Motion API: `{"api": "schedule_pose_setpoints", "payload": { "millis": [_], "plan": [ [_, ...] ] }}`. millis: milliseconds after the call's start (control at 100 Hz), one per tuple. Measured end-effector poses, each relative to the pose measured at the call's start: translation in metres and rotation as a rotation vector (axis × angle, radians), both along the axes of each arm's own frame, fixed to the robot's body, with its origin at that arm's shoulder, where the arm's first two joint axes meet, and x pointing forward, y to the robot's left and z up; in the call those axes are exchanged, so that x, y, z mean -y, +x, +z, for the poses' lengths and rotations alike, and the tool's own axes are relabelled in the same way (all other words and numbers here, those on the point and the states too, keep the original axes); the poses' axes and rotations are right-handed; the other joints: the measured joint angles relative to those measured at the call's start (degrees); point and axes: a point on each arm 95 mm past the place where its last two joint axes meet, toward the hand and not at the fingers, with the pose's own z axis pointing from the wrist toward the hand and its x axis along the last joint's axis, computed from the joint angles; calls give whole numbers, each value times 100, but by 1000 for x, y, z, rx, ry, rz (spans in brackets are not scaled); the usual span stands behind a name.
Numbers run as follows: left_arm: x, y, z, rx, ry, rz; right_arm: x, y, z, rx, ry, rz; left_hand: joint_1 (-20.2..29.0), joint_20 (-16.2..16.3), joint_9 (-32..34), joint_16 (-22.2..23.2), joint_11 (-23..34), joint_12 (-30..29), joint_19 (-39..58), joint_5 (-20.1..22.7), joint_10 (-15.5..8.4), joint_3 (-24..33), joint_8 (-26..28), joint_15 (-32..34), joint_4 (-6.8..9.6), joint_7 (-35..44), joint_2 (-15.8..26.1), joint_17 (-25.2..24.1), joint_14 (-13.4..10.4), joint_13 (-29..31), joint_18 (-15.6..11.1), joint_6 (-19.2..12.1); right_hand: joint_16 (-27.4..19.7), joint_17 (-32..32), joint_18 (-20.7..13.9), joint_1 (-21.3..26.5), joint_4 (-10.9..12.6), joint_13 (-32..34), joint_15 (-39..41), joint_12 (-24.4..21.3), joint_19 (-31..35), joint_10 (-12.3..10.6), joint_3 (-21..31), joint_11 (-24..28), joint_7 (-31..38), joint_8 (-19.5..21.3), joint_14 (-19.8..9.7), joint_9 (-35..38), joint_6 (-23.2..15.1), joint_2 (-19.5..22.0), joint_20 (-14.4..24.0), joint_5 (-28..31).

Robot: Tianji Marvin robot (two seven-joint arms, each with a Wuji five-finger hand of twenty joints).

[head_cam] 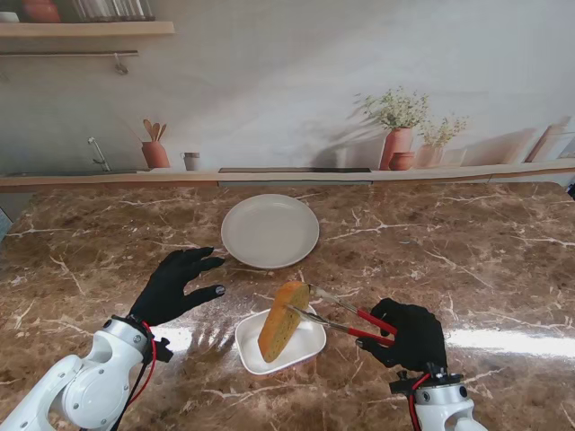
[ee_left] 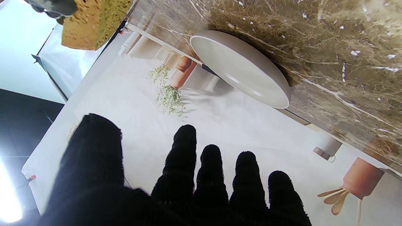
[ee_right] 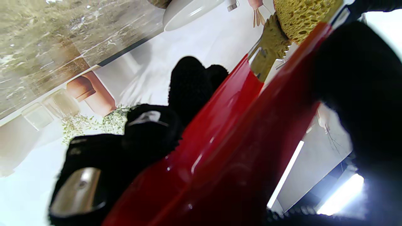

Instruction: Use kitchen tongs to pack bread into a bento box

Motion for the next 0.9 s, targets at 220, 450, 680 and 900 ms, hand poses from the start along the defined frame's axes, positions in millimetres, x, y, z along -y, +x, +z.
{"api": "schedule_pose_setpoints", "payload": {
  "millis": [220,450,680,900],
  "plan": [
    [0,0,1,2,1,1,0,0,-2,-24,-36,6,0,0,0,0,0,0,0,0,0,0,0,0,0,0,0,0,0,0,0,0,0,7,-84,-3,0,0,0,0,58,-54,-204,0,0,-11,-57,1,0,224,0,-2],
    [-1,0,1,2,1,2,0,1,-2,-27,-69,5,0,0,0,0,0,0,0,0,0,0,0,0,0,0,0,0,0,0,0,0,0,21,-154,-3,1,0,0,66,119,-102,-404,0,1,-12,-107,1,0,337,0,-2],
    [0,0,1,2,0,2,-3,1,-3,-25,-72,-13,0,0,0,0,0,0,0,0,0,0,0,0,0,0,0,0,0,0,0,0,0,35,-231,-64,169,-1,0,72,123,-140,-741,-11,-652,391,-177,1,0,658,0,119],
    [0,0,1,3,0,2,-2,0,-3,-23,-84,-21,0,0,0,0,0,0,0,0,0,0,0,0,0,0,0,0,0,0,0,0,1,51,-307,-356,519,-1,11,153,125,-180,-895,-87,-1584,1332,-241,1,0,921,0,228]
  ]
}}
